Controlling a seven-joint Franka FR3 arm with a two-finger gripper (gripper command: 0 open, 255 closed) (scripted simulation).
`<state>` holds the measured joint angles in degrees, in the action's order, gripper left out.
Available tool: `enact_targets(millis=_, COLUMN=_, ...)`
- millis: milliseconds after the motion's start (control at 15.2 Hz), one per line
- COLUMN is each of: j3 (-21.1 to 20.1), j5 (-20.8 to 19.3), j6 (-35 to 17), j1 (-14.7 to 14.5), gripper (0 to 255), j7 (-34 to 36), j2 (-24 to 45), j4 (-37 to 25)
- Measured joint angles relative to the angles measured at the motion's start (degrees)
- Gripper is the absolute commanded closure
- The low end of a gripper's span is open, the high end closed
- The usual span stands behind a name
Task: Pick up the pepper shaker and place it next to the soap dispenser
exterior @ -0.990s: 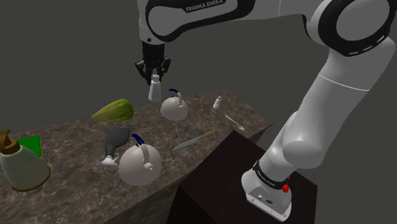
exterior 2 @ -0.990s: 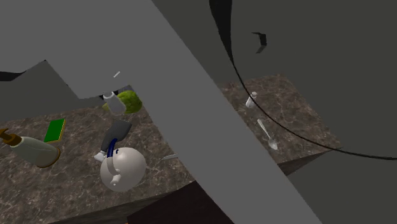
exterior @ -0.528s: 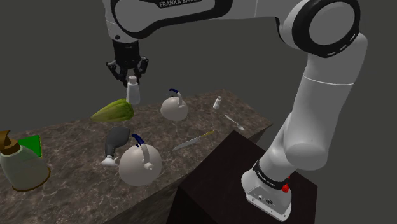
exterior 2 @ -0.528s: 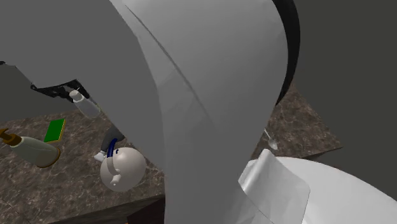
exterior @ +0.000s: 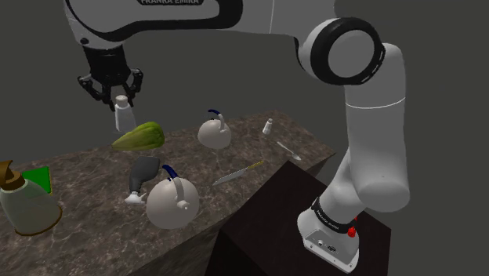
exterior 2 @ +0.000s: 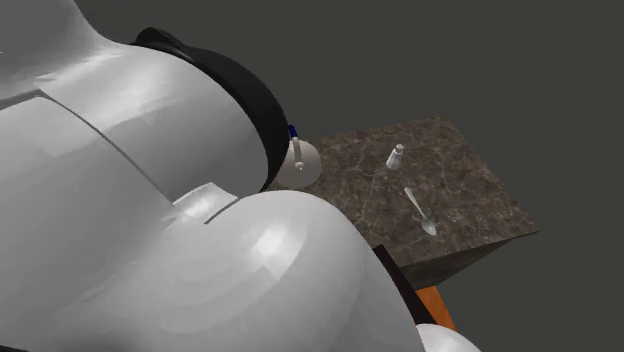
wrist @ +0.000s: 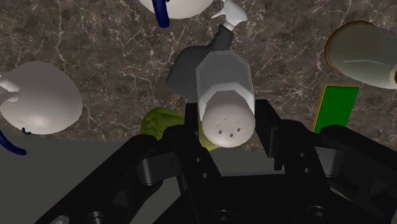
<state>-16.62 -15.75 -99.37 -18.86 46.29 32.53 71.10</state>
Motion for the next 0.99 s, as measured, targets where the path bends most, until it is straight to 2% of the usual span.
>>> enact_targets(millis=198, j3=0.45, j5=-1.44, j6=5.83, j1=-4.28, gripper=255, j7=1.03, j2=8.91, j4=-14.56)
enact_targets(millis=264, j3=0.95, j5=-2.07, j6=9.15, j1=-6.53, gripper=255, j7=0.77, j2=13.94, j4=-23.23)
enact_targets(millis=396, j3=1.31, j5=-2.4, j6=11.11, j1=-8.09, gripper=255, j7=1.0, j2=17.53, j4=-28.63)
enact_targets(millis=990, j3=1.07, j5=-2.48, j6=3.52, j1=-6.7, gripper=255, j7=2.65, j2=16.09, j4=-19.23)
